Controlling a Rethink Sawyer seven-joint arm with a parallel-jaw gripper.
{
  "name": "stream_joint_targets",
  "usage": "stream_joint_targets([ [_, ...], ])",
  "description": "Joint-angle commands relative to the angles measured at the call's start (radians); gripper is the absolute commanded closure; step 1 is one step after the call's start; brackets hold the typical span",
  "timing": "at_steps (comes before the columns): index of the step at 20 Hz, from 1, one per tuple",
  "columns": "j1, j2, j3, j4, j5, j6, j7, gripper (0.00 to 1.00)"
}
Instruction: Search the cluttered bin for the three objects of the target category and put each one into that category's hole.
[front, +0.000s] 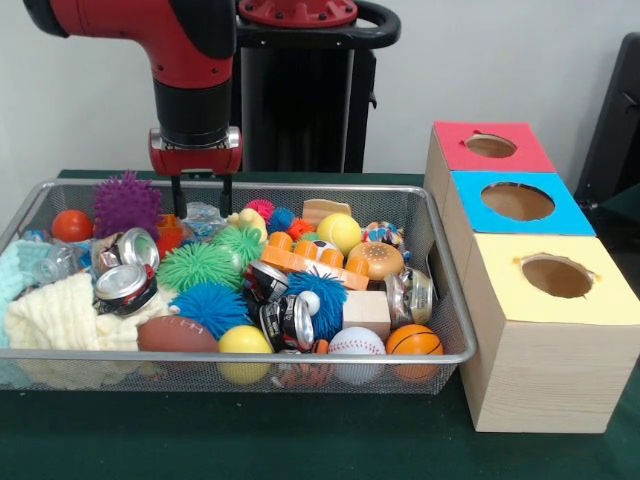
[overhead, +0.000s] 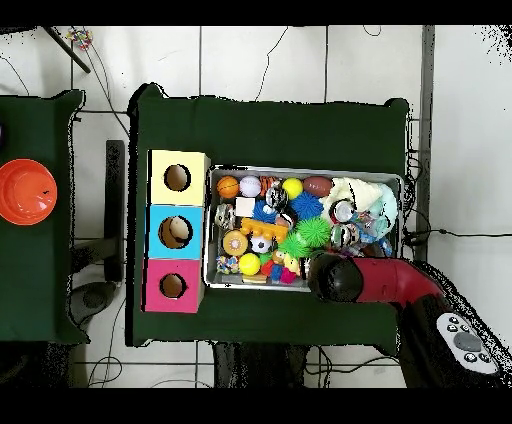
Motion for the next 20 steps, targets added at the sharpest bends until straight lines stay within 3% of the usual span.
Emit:
stream_joint_targets([
  [1,-0.007,0.032,0.049,-0.057,-0.048,0.091,-0.095,0.00],
  [9,-0.067,0.026,0.057,-0.009,-0.066,0.068,-0.133,0.00],
  [20,-0.141,0.042,0.067,0.054,-0.151,0.031,-0.154,0.00],
])
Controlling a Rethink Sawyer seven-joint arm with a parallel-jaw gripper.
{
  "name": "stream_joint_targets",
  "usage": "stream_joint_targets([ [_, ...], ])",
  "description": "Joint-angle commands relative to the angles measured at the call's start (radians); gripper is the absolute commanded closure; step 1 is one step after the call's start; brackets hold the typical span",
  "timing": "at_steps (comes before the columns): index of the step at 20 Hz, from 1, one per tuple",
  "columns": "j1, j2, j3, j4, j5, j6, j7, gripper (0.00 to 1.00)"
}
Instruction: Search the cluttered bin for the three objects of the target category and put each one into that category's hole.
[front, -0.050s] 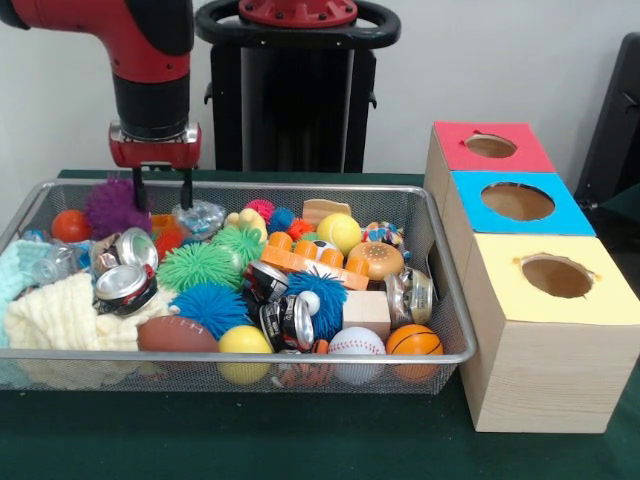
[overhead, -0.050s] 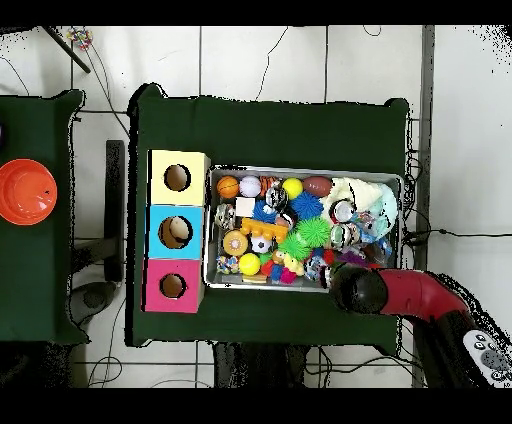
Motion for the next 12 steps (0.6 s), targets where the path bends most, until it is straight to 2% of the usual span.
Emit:
stream_joint_targets([
  [1,-0.043,0.049,0.076,0.061,-0.077,0.037,-0.149,0.00],
  [4,-0.066,0.082,0.129,0.094,-0.030,0.071,-0.154,0.00],
  [8,-0.066,0.090,0.132,0.124,0.016,0.043,-0.058,0.00],
  [12,-0.116,0.114,0.170,0.162,0.073,0.044,-0.036,0.00],
])
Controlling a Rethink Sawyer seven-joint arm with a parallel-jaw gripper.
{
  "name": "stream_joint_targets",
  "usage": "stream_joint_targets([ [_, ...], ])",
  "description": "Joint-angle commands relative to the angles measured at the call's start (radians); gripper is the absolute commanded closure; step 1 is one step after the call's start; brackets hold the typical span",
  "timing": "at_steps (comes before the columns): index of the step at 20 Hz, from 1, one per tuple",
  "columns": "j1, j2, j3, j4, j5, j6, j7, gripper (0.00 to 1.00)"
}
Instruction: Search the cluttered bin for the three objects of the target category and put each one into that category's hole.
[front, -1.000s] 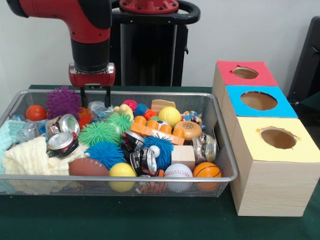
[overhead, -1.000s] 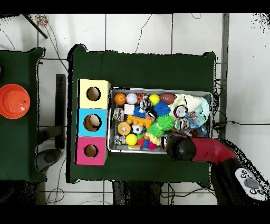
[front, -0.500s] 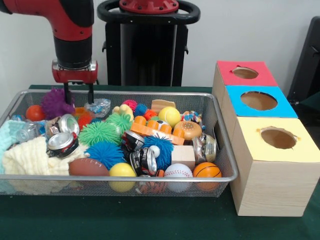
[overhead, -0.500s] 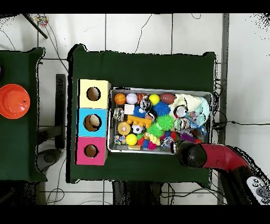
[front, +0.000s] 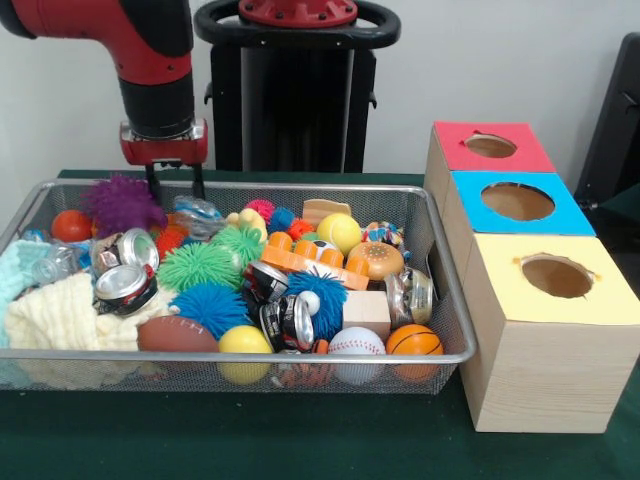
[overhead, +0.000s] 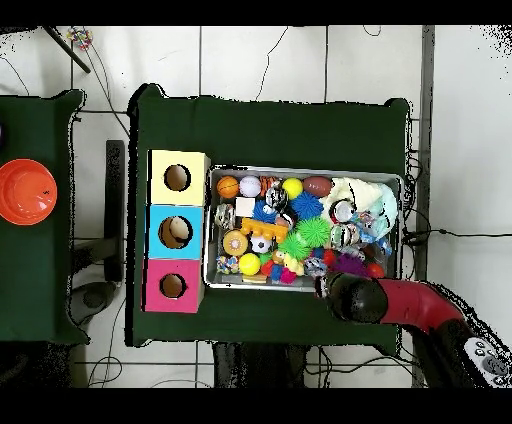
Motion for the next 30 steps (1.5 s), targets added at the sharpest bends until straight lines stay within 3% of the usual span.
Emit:
stream_joint_targets([
  [1,-0.075,0.097,0.142,0.115,0.073,0.031,-0.032,0.00],
  [13,-0.140,0.136,0.200,0.150,0.085,-0.034,0.000,0.00],
  [18,-0.085,0.094,0.174,0.129,0.034,-0.084,0.029,0.00],
  [26,-0.020,0.044,0.134,0.100,0.022,-0.119,0.071,0.00],
  [30,0.061,0.010,0.050,0.083,-0.020,-0.185,0.137,0.00],
])
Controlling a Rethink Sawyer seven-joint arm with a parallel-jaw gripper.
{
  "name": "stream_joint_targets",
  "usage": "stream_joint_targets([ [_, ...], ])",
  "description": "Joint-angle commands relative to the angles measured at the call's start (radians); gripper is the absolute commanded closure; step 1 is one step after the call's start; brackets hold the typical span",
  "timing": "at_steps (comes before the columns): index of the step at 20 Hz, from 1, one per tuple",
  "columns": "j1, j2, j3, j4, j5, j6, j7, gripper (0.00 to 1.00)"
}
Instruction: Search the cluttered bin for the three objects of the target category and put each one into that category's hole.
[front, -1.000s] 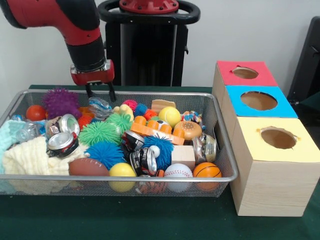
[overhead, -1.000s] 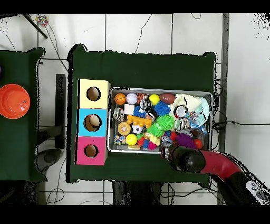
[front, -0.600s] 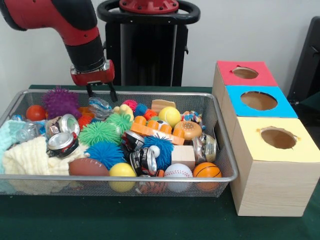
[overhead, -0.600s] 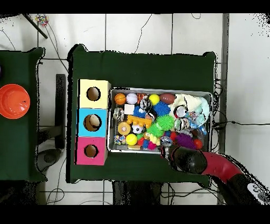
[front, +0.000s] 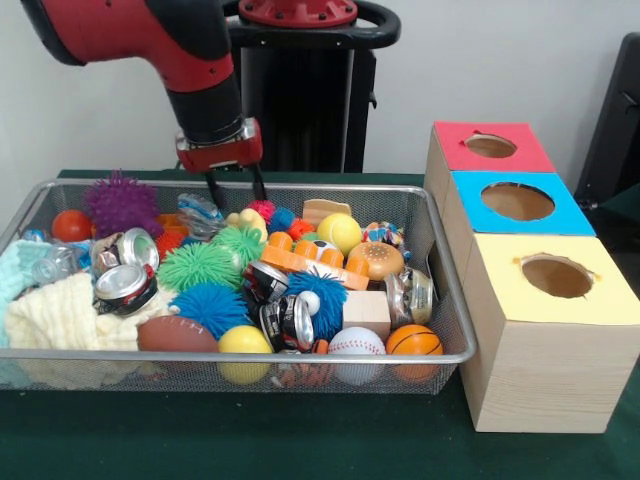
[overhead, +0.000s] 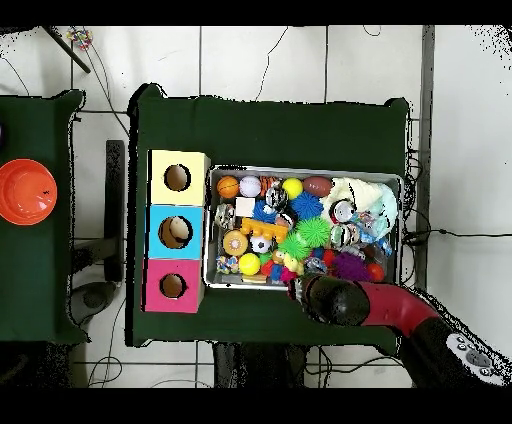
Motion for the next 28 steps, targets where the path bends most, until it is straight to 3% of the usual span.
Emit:
stream_joint_targets([
  [1,0.119,-0.047,-0.075,-0.013,-0.088,-0.141,0.146,0.00],
  [5,0.161,-0.063,-0.131,-0.024,-0.105,-0.175,0.170,0.00],
  [8,0.233,-0.064,-0.207,-0.057,-0.125,-0.206,0.195,0.00],
  [12,0.308,-0.060,-0.288,-0.098,-0.126,-0.186,0.199,0.00],
  [20,0.324,-0.064,-0.317,-0.135,-0.077,-0.051,0.092,0.00],
  [28,0.272,-0.077,-0.270,-0.113,-0.040,-0.051,0.052,0.00],
])
